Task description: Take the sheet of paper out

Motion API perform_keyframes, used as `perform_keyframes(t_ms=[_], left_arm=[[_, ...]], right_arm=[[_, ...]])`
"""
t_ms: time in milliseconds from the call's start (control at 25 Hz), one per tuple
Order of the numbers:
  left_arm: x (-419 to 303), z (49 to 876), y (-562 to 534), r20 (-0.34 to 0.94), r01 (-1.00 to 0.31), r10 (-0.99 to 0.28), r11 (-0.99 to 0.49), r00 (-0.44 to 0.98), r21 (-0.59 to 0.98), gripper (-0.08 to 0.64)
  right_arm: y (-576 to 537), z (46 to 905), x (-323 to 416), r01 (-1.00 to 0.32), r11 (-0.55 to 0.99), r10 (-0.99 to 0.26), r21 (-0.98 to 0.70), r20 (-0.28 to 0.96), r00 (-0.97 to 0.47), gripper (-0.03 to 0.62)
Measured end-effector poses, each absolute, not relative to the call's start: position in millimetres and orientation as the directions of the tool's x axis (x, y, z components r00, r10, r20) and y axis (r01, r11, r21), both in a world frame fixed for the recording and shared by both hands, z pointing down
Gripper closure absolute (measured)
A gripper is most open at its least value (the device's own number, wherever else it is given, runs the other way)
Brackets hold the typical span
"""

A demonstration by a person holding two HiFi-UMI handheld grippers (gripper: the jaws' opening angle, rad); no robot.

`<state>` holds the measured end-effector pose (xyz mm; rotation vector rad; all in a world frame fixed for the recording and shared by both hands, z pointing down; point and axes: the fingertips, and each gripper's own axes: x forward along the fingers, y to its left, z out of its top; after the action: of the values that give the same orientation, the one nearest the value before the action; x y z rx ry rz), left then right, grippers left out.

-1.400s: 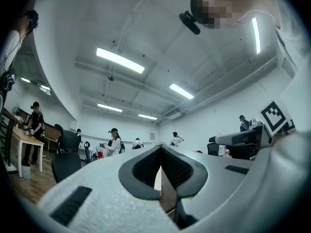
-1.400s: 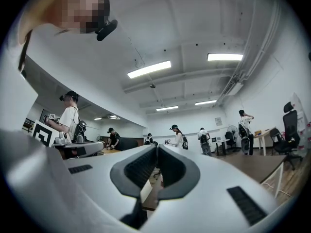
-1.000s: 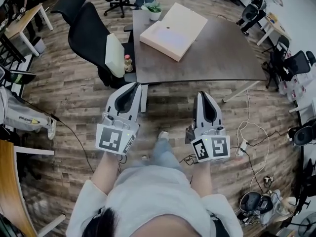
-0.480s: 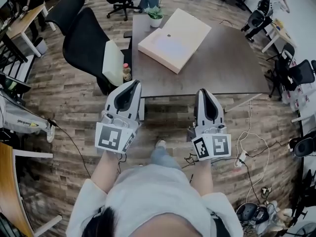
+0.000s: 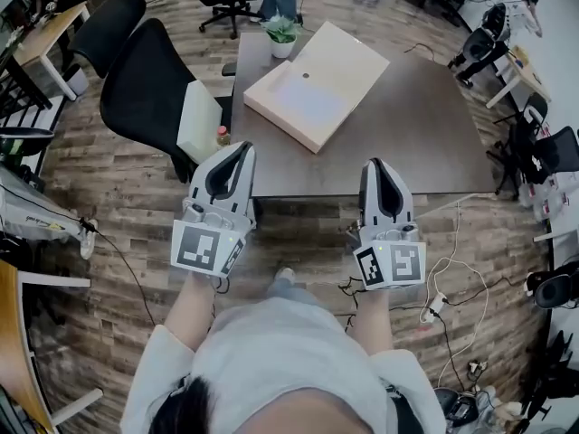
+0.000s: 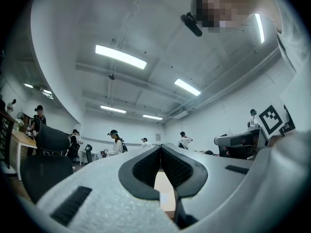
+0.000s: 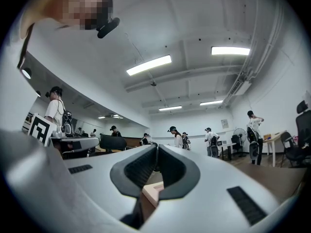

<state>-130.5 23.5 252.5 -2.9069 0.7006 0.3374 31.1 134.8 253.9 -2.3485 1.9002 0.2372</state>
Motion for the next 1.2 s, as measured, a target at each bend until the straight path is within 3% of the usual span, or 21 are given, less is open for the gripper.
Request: perform_keyframes(t_ms=[640, 1200], left_arm=[[-67, 255, 1, -0.248, -0.520, -0.490, -0.852, 0.836, -0.069, 0.551], [-46, 256, -64, -0.240, -0.514, -0.487, -0.855, 0.840, -0.062, 0.551]], right_arm=[[99, 264, 90, -0.994, -0.108, -0.977, -0.004, -0.184, 0.107, 0.574], [39, 269, 116, -0.991, -0.129, -0.975, -0.038, -0.179, 0.133, 0.574]])
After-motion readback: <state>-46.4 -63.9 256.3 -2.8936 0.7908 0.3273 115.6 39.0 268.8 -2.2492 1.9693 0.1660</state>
